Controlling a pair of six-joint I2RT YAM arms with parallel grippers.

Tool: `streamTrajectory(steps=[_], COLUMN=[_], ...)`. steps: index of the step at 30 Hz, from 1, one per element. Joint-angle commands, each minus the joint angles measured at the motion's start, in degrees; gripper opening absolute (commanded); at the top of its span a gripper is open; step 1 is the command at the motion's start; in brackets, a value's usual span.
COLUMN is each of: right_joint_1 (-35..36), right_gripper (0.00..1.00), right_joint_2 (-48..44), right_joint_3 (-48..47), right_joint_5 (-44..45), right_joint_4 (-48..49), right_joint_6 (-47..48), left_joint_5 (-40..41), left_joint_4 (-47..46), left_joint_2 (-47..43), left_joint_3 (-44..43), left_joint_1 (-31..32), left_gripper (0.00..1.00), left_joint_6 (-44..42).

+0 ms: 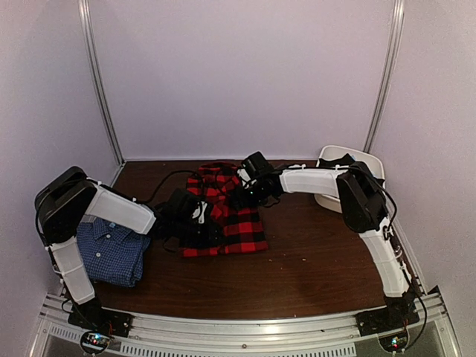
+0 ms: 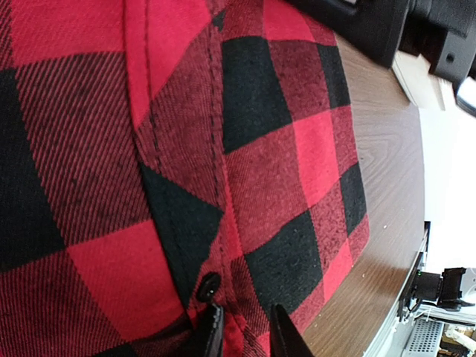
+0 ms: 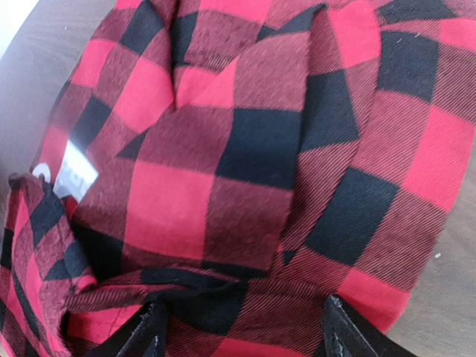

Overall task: Fold and stack the long sleeve shirts
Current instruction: Smooth out the 2/3-rectangle-folded shirt at the center of the board.

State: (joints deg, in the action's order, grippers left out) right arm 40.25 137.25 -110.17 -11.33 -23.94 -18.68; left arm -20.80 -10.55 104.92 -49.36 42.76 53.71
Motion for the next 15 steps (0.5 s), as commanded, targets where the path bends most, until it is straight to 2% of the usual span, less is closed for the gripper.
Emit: streamTrajectory(steps=[1, 4, 7, 10, 13, 15], right_joint_1=[-1.5, -1.5, -1.3, -0.7, 0.6, 1.5], right_gripper=[0.73, 0.72, 0.67, 0.53, 0.38, 0.31], right_joint_2=[-0.2, -4.0, -8.9, -12.5, -13.5, -13.2], right_joint_3=[-3.8, -1.6, 3.3, 8.3, 10.4, 11.3], right_joint_5=[0.8, -0.1, -3.6, -7.3, -7.6, -7.9], right_joint_4=[-3.9, -2.9, 1.0, 4.8, 5.4, 6.1], right_joint_6=[3.0, 1.9, -0.6, -2.8, -3.1, -3.4], left_joint_5=[0.1, 0.4, 0.4, 0.3, 0.3, 0.3], left_joint_4=[-1.6, -1.6, -1.7, -1.7, -1.7, -1.8], left_joint_2=[0.7, 0.6, 0.6, 0.5, 0.4, 0.3], left_joint_3=[0.4, 0.5, 0.4, 0.4, 0.3, 0.2], left_joint_1=[0.6, 0.6, 0.6, 0.7, 0.6, 0.6], left_gripper=[0.23, 0.23, 0.23, 0.23, 0.23, 0.23], left_joint_6=[0.2, 0.3, 0.4, 0.5, 0.5, 0.5])
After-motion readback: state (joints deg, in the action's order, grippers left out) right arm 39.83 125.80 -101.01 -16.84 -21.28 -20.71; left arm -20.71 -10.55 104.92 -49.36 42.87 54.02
